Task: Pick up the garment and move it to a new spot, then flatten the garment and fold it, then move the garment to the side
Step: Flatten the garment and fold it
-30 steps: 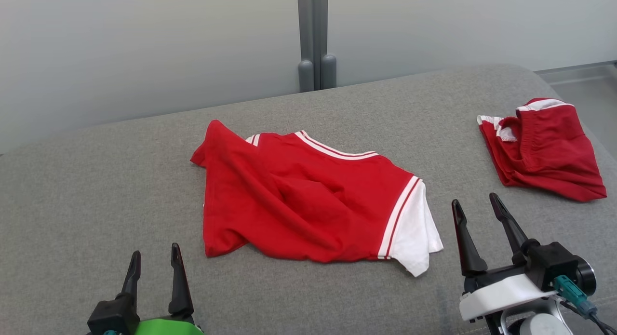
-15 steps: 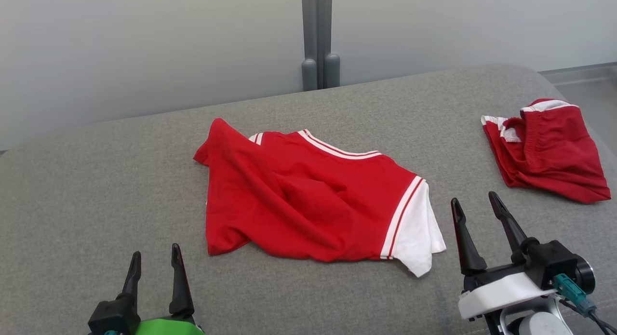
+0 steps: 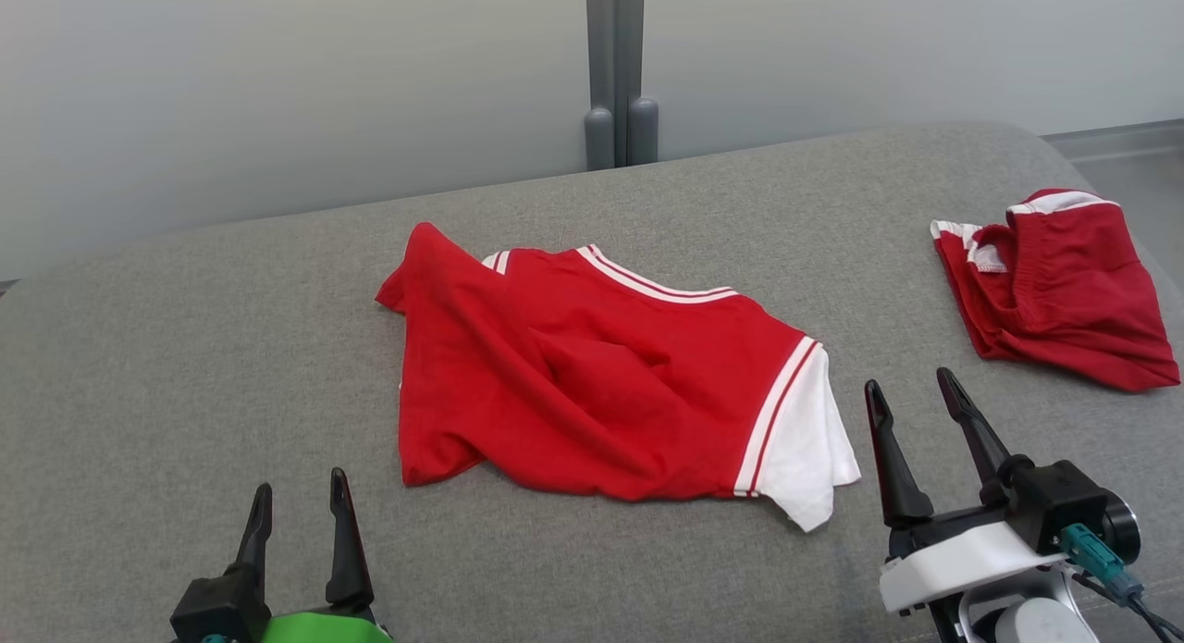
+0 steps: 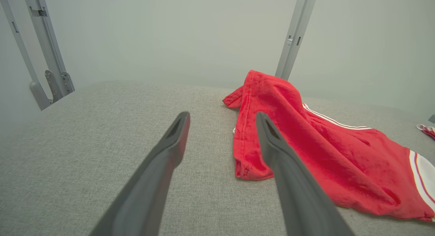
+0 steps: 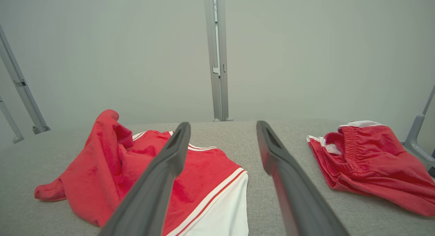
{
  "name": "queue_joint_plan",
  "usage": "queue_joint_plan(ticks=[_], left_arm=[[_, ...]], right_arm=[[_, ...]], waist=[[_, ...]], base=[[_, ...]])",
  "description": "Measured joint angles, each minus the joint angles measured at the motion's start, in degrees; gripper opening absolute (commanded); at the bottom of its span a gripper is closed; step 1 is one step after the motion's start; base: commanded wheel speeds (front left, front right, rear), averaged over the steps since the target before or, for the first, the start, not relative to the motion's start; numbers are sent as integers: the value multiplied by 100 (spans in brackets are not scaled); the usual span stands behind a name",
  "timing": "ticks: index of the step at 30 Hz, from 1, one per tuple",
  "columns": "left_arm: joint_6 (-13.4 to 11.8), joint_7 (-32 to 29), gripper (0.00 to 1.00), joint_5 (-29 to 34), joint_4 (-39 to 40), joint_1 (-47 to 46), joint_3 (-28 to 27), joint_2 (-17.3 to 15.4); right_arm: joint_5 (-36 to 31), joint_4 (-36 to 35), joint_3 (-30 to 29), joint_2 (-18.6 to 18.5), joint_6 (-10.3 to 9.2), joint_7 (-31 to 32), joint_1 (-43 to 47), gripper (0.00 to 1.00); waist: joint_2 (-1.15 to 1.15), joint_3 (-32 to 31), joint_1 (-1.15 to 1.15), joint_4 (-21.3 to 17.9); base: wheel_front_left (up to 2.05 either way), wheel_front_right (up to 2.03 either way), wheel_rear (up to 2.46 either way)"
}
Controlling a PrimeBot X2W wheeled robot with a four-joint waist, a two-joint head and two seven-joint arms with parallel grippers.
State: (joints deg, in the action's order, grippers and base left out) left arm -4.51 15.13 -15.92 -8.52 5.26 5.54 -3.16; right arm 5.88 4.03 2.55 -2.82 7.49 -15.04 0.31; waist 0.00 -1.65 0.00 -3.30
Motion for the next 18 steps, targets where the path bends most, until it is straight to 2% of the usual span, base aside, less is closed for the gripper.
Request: queue_joint_plan(ticks=[6,13,18], left_arm=[[22,0,100,14,-49,-6,-5,4],[23,0,100,37,-66,-15,68,14],[22,0,100,37,-46,-94,178,21]], right_arm=[[7,322,-213,0,0,54,0,100],[163,907,-590,-2,0,723,-21,100],[157,1365,-693,1,0,907,-316,100]], waist=[[0,31,0,21],[0,122,0,81],[0,256,0,141]], base=[[0,0,0],[0,0,0],[0,0,0]])
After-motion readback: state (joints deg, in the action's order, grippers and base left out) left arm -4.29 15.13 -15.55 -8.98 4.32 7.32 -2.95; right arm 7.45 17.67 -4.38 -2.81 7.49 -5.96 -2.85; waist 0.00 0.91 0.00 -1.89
